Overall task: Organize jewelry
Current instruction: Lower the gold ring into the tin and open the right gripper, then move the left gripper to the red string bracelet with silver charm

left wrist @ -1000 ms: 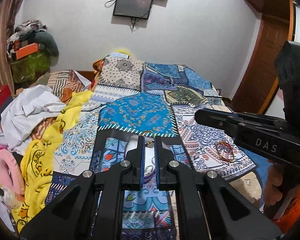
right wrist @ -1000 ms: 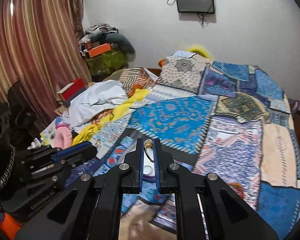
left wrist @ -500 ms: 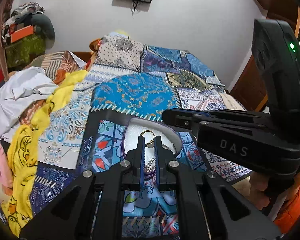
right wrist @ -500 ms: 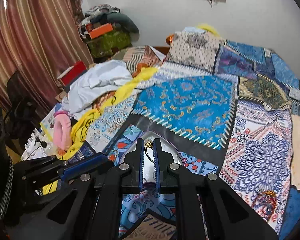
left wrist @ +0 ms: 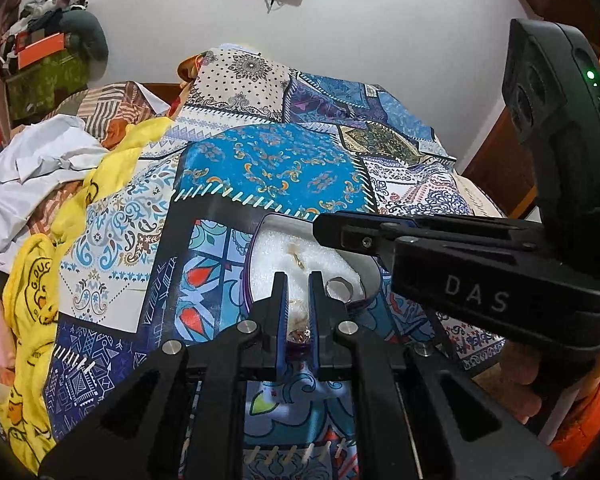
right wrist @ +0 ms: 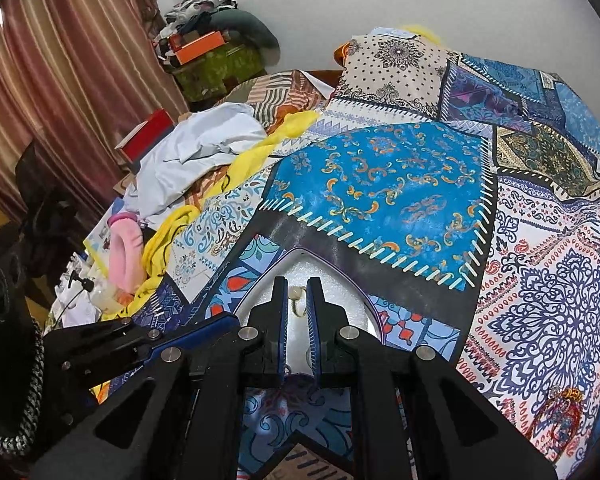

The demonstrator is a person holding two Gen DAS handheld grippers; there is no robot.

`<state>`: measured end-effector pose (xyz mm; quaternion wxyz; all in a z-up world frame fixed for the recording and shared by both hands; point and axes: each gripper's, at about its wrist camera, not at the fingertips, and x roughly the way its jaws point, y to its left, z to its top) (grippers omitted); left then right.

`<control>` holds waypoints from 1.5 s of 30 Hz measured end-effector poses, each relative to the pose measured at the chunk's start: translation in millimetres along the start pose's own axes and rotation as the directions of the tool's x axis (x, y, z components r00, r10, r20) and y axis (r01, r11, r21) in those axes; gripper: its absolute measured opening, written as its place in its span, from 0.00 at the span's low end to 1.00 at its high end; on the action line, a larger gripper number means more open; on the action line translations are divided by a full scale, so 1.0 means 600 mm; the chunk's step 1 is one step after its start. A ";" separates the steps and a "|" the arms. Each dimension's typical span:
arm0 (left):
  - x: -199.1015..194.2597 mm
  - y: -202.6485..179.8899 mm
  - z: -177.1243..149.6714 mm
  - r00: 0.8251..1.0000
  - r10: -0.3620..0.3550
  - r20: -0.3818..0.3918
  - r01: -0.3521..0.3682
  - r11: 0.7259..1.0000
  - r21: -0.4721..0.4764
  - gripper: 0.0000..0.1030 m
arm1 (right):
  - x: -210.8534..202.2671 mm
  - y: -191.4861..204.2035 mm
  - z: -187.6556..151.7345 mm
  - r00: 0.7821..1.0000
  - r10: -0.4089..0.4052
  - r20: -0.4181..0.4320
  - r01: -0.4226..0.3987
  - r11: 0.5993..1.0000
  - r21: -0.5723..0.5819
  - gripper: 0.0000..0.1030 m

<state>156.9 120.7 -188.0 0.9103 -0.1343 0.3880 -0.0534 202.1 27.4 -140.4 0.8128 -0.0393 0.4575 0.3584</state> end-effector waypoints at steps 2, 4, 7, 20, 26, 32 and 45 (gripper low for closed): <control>-0.003 -0.001 0.000 1.000 0.005 0.000 -0.005 1.000 0.001 0.07 | -0.002 0.001 0.000 1.000 -0.001 -0.001 0.001 1.000 -0.001 0.08; -0.006 -0.002 0.002 1.000 0.007 0.002 -0.007 1.000 0.002 0.07 | -0.005 0.002 0.000 1.000 -0.006 0.001 0.006 1.000 -0.005 0.10; -0.015 -0.004 0.005 1.000 0.013 0.011 -0.013 1.000 0.004 0.07 | -0.017 0.006 -0.001 1.000 -0.024 0.020 0.024 1.000 -0.012 0.25; -0.077 -0.030 0.026 0.996 0.045 0.083 -0.048 0.998 0.028 0.09 | -0.122 0.011 0.001 0.982 -0.083 0.169 0.091 0.995 -0.042 0.33; -0.103 -0.060 0.040 0.992 0.046 0.119 -0.052 0.997 0.054 0.10 | -0.172 0.001 -0.009 0.967 -0.116 0.229 0.129 0.991 -0.040 0.33; -0.115 -0.105 0.049 0.990 0.028 0.142 -0.041 0.995 0.093 0.14 | -0.218 -0.029 -0.032 0.948 -0.174 0.266 0.185 0.982 -0.019 0.33; -0.054 -0.227 0.052 0.996 -0.062 0.061 0.049 0.979 0.197 0.15 | -0.287 -0.154 -0.097 0.912 -0.326 0.250 0.305 0.945 0.120 0.33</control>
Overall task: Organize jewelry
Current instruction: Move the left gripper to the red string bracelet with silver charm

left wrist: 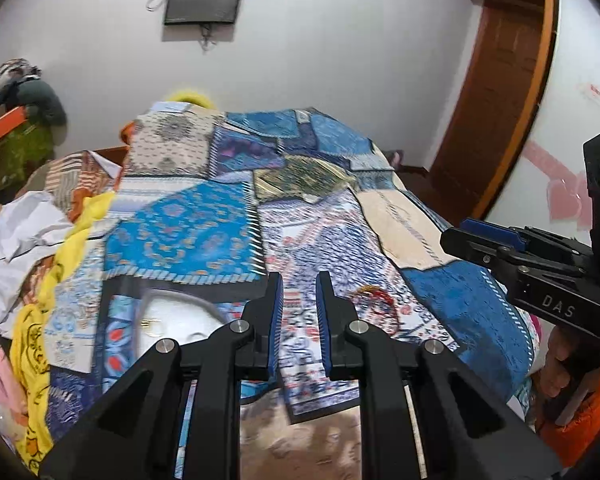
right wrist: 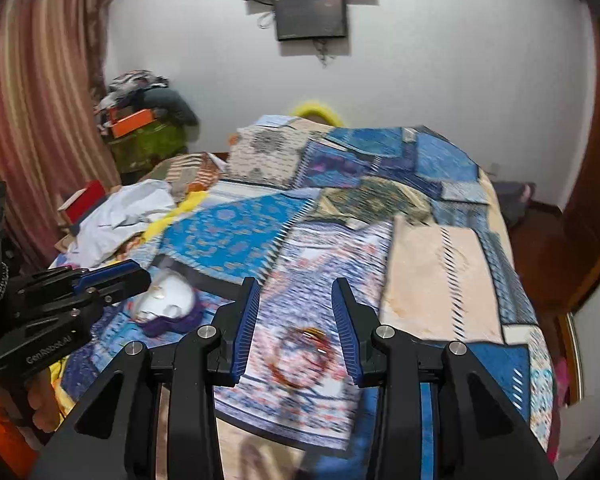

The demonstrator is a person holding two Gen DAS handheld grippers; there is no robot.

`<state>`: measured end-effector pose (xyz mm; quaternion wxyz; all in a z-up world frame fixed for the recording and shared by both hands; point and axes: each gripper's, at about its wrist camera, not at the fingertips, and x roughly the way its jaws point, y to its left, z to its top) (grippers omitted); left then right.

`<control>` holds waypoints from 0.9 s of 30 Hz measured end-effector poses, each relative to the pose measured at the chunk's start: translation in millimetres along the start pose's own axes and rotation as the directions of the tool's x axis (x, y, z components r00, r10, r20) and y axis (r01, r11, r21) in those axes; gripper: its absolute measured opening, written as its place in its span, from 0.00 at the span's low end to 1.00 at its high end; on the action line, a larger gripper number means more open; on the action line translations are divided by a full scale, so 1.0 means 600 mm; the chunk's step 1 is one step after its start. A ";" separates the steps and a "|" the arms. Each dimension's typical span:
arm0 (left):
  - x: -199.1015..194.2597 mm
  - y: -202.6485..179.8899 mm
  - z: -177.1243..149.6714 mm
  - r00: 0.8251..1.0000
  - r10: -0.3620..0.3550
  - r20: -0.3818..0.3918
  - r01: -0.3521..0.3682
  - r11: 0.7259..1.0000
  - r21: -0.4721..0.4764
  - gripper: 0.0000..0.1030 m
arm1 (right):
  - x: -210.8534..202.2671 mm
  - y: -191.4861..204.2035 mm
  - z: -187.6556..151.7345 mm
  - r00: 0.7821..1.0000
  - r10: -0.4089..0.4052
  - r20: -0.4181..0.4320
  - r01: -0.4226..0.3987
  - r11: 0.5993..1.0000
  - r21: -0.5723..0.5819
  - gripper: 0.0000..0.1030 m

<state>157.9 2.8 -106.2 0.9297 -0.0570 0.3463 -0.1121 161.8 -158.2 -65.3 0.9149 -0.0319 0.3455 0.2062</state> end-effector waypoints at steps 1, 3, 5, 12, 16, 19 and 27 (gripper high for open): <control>0.008 -0.007 0.000 1.000 -0.007 -0.012 0.007 1.000 0.007 0.15 | 0.001 -0.008 -0.005 1.000 -0.009 -0.006 0.009 1.000 0.007 0.33; 0.028 -0.021 -0.002 0.999 -0.022 -0.038 0.023 1.000 0.019 0.15 | 0.002 -0.022 -0.013 1.000 -0.018 -0.018 0.019 1.000 0.021 0.33; 0.045 -0.032 -0.006 0.997 -0.036 -0.065 0.037 0.999 0.023 0.15 | 0.007 -0.038 -0.024 0.999 -0.027 -0.034 0.028 0.999 0.038 0.33; 0.112 -0.059 -0.029 0.985 -0.066 -0.162 0.071 0.997 0.028 0.15 | 0.025 -0.079 -0.058 0.995 -0.037 -0.092 0.043 0.997 0.070 0.33; 0.145 -0.063 -0.033 0.979 -0.056 -0.194 0.065 0.997 0.037 0.15 | 0.035 -0.094 -0.068 0.994 -0.027 -0.110 0.037 0.996 0.086 0.33; 0.168 -0.061 -0.028 0.978 -0.052 -0.204 0.060 0.998 0.031 0.15 | 0.040 -0.102 -0.074 0.993 -0.017 -0.118 0.029 0.995 0.098 0.33; 0.214 -0.056 -0.020 0.971 -0.068 -0.231 0.070 0.998 0.000 0.15 | 0.053 -0.106 -0.075 0.992 0.005 -0.127 0.009 0.994 0.105 0.33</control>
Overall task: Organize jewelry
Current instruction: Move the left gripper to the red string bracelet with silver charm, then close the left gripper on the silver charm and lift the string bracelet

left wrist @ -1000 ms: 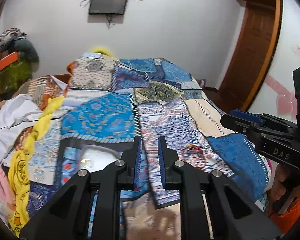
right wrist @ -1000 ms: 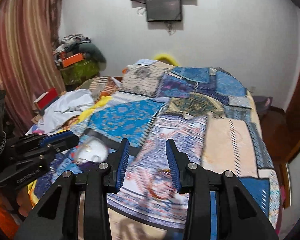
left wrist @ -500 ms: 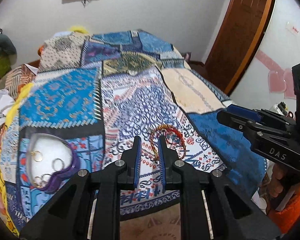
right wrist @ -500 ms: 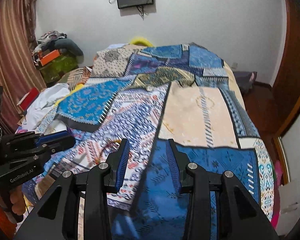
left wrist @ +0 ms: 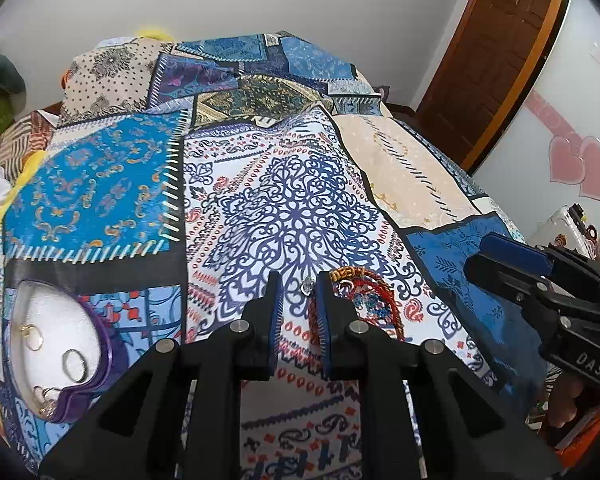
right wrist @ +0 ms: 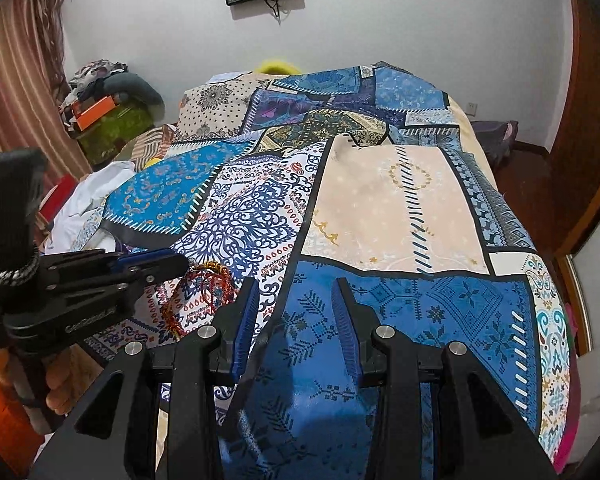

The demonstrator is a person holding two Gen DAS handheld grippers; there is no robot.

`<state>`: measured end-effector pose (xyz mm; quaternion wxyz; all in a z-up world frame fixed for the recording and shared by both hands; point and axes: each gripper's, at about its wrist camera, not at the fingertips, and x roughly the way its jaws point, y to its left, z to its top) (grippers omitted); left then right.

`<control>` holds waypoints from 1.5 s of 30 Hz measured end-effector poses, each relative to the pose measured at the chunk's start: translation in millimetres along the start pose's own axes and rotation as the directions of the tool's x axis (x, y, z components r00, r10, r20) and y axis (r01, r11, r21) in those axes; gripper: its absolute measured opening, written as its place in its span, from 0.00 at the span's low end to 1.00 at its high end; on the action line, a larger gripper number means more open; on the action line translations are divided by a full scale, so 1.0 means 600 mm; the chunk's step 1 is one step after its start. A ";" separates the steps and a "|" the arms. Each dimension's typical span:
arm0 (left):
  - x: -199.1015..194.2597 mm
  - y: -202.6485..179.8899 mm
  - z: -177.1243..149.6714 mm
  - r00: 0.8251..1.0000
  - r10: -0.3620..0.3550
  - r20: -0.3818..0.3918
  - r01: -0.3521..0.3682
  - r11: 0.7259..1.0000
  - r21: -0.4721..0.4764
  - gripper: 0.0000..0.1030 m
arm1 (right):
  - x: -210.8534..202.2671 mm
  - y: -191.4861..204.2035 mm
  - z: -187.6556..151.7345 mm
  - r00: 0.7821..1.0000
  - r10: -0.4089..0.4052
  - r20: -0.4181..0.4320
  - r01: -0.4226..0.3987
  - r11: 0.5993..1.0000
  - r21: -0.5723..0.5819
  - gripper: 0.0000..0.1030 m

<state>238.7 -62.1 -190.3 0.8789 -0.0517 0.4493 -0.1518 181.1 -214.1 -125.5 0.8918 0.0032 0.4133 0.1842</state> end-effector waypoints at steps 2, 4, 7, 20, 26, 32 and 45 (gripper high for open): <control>0.004 -0.001 0.000 1.000 -0.005 0.003 0.005 1.000 0.001 0.15 | 0.004 0.000 0.000 1.000 0.006 -0.005 -0.006 1.000 0.000 0.33; 0.008 -0.003 0.000 1.000 -0.009 0.004 0.009 1.000 0.002 0.15 | 0.006 0.001 -0.001 1.000 0.011 -0.009 -0.011 1.000 -0.002 0.33; 0.013 -0.002 0.000 1.000 -0.013 0.005 0.013 1.000 -0.001 0.08 | 0.009 0.004 -0.003 1.000 0.020 -0.016 -0.020 1.000 -0.006 0.33; -0.052 -0.004 0.002 0.996 -0.028 0.082 0.028 1.000 0.007 0.08 | 0.009 0.028 0.002 0.999 0.028 -0.019 -0.029 0.999 -0.045 0.33; -0.095 -0.010 -0.001 0.992 -0.032 0.122 0.028 0.999 0.032 0.08 | 0.011 0.040 0.002 0.999 0.039 -0.024 -0.041 0.998 -0.057 0.33; -0.113 -0.005 -0.020 0.993 -0.021 0.117 0.018 0.999 0.032 0.08 | 0.004 0.049 -0.001 0.999 0.042 -0.026 -0.043 0.997 -0.069 0.33; -0.106 0.039 -0.088 0.999 0.033 0.028 -0.032 0.999 -0.025 0.08 | 0.003 0.076 -0.009 0.998 0.052 -0.042 -0.056 0.994 -0.095 0.33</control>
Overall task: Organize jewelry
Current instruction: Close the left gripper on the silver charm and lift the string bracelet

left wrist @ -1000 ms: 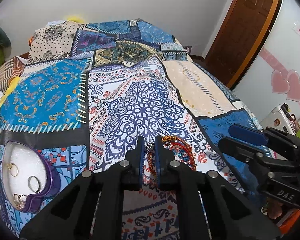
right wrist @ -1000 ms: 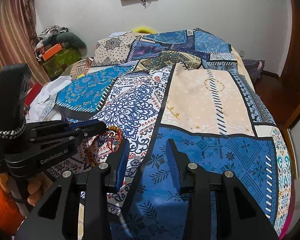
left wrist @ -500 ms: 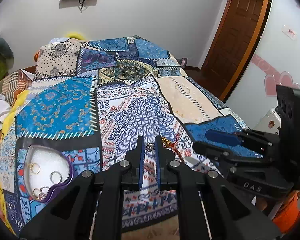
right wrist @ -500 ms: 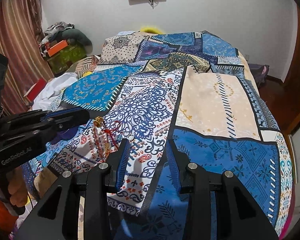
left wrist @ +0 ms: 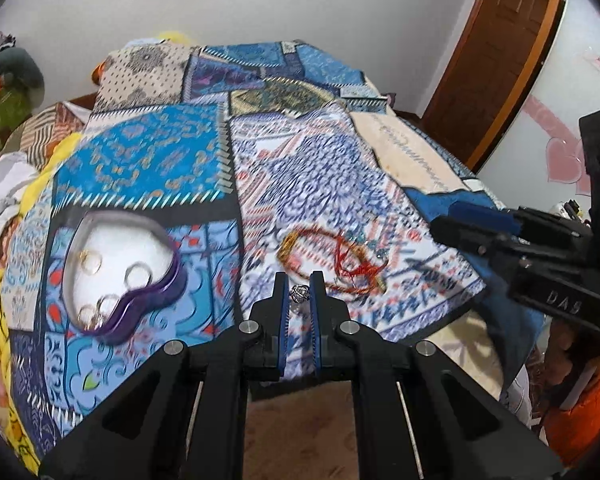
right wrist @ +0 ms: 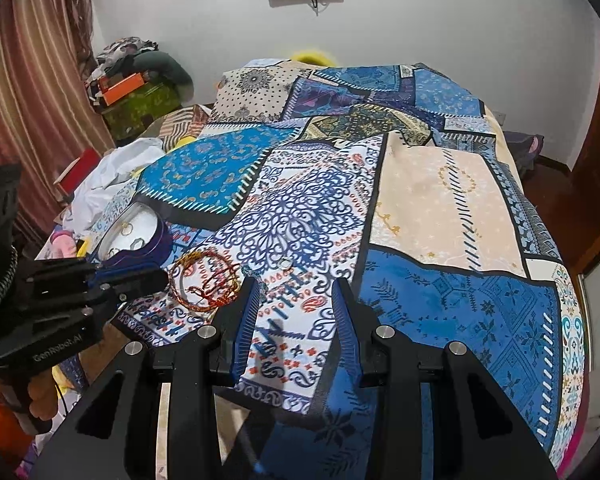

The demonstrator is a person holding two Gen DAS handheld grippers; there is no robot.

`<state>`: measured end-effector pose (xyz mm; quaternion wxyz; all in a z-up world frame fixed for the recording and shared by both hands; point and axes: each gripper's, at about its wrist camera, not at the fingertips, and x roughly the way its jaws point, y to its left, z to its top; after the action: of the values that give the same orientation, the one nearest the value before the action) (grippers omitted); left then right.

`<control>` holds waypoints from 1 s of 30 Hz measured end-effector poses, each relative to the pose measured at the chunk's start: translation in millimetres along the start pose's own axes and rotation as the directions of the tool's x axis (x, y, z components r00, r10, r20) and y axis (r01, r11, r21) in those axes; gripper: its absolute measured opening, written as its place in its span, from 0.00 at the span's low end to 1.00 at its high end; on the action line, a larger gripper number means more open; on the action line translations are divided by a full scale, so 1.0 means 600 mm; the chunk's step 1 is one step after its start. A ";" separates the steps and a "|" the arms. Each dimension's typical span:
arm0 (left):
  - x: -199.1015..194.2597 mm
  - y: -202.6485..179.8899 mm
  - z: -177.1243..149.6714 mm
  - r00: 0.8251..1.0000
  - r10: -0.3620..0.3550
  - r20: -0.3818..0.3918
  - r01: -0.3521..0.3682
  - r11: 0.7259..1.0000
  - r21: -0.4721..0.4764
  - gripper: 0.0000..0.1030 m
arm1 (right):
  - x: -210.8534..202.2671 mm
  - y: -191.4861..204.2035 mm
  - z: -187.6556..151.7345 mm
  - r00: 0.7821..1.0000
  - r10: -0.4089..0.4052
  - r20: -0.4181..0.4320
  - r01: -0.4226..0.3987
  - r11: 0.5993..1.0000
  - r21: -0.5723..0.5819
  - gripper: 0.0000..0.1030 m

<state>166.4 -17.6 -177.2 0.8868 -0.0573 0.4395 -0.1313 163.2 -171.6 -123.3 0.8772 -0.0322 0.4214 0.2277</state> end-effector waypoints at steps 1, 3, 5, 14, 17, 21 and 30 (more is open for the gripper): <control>-0.002 0.003 -0.003 1.000 0.002 -0.002 -0.002 1.000 -0.003 0.08 | -0.001 0.003 -0.001 1.000 0.001 -0.001 -0.001 1.000 -0.003 0.33; -0.009 0.010 -0.012 1.000 0.007 -0.002 -0.007 1.000 -0.010 0.08 | 0.002 0.009 -0.001 1.000 0.003 -0.005 -0.003 1.000 -0.008 0.33; -0.015 0.017 -0.019 1.000 0.016 -0.001 -0.016 1.000 -0.014 0.08 | 0.008 0.013 -0.002 1.000 0.009 -0.016 -0.009 1.000 -0.009 0.33; -0.025 0.043 -0.036 1.000 0.015 0.002 -0.015 0.999 -0.052 0.08 | 0.040 0.048 0.003 0.997 0.042 -0.061 -0.044 0.998 -0.042 0.33; -0.026 0.044 -0.037 1.000 0.005 0.006 -0.004 0.999 -0.054 0.08 | 0.054 0.060 0.005 0.995 0.050 -0.083 -0.054 0.997 -0.053 0.33; -0.026 0.044 -0.039 1.000 -0.001 0.011 0.001 0.999 -0.052 0.08 | 0.079 0.072 0.001 0.993 0.020 -0.120 -0.031 0.995 -0.091 0.33; -0.024 0.049 -0.041 1.000 -0.007 0.012 0.007 0.998 -0.063 0.08 | 0.078 0.076 -0.011 0.994 -0.046 -0.100 0.031 0.989 -0.147 0.06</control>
<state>144.0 14.9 -187.6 0.8867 -0.0876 0.4378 -0.1201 164.5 -115.2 -156.6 0.8538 -0.1157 0.4478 0.2388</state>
